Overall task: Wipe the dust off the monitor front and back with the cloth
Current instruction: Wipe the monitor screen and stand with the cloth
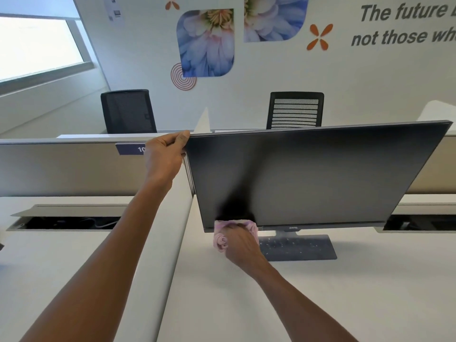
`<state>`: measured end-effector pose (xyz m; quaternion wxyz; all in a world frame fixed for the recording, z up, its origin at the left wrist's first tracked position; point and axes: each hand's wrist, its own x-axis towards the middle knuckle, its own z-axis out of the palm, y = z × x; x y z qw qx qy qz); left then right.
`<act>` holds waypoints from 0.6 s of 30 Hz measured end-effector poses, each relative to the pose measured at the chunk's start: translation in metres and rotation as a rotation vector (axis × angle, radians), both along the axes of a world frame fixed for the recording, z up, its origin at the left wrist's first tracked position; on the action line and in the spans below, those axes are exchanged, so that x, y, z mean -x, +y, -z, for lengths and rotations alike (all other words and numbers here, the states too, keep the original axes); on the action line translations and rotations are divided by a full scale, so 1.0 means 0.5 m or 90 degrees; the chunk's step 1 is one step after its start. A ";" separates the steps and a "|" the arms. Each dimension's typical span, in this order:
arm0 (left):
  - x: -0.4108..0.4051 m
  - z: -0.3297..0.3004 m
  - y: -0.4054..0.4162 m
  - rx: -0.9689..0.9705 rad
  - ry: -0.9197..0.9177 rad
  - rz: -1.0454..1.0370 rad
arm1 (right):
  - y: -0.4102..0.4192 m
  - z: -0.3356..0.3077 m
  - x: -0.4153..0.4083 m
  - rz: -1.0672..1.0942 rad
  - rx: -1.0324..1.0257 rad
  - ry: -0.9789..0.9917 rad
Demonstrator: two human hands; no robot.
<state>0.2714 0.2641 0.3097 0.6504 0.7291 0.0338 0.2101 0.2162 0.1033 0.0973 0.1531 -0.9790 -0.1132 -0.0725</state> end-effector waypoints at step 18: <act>0.004 -0.006 -0.001 0.010 -0.003 0.011 | -0.224 0.021 0.062 0.153 -0.142 0.062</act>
